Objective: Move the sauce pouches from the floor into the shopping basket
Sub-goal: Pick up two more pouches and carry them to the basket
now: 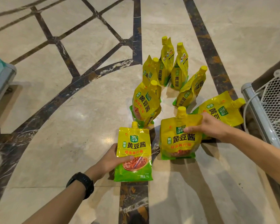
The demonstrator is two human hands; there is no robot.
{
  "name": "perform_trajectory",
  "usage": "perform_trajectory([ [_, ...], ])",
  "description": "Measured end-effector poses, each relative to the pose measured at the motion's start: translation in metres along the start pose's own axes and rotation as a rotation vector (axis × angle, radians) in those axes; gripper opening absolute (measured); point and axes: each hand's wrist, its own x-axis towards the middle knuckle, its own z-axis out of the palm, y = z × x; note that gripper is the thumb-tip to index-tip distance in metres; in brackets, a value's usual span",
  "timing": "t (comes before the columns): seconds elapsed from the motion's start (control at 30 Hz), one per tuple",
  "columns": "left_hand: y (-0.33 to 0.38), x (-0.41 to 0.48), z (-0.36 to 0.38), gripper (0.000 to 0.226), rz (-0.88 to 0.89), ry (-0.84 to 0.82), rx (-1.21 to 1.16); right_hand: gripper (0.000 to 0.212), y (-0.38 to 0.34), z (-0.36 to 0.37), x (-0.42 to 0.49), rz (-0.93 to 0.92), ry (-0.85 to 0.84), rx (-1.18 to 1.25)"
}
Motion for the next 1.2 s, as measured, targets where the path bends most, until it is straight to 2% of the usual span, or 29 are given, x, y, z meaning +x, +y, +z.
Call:
perform_trajectory([
  [0.17, 0.0, 0.0, 0.0, 0.069, -0.019, -0.001, -0.005, 0.038, 0.033, 0.023, 0.009, 0.143, -0.051, 0.103],
  [0.33, 0.002, -0.001, -0.001, 0.081, -0.032, 0.005, 0.008, 0.036, 0.049, 0.044, 0.028, 0.197, 0.103, 0.233],
  [0.47, 0.001, -0.001, -0.001, 0.081, -0.04, 0.009, 0.003, 0.057, 0.062, 0.054, 0.028, 0.262, 0.064, 0.3],
  [0.6, -0.001, 0.001, -0.002, 0.079, -0.047, 0.011, 0.003, 0.072, 0.086, 0.062, 0.022, 0.354, 0.13, 0.396],
  [0.67, -0.002, 0.001, -0.002, 0.073, -0.038, 0.013, 0.006, 0.071, 0.093, 0.064, 0.021, 0.383, 0.104, 0.43],
  [0.73, -0.003, 0.001, -0.002, 0.071, -0.035, 0.012, 0.002, 0.061, 0.096, 0.065, 0.017, 0.394, 0.079, 0.465],
  [0.8, -0.003, 0.001, -0.002, 0.075, -0.033, 0.011, -0.001, 0.056, 0.098, 0.066, 0.016, 0.399, 0.072, 0.494],
  [0.93, -0.003, 0.002, -0.002, 0.085, -0.034, 0.011, 0.0, 0.06, 0.097, 0.064, 0.015, 0.404, 0.015, 0.494],
  [1.07, -0.003, 0.001, -0.002, 0.087, -0.044, 0.016, 0.002, 0.049, 0.1, 0.074, 0.009, 0.411, -0.015, 0.495],
  [1.2, -0.003, 0.001, -0.001, 0.086, -0.053, 0.025, -0.002, 0.059, 0.107, 0.085, 0.007, 0.393, 0.042, 0.551],
])
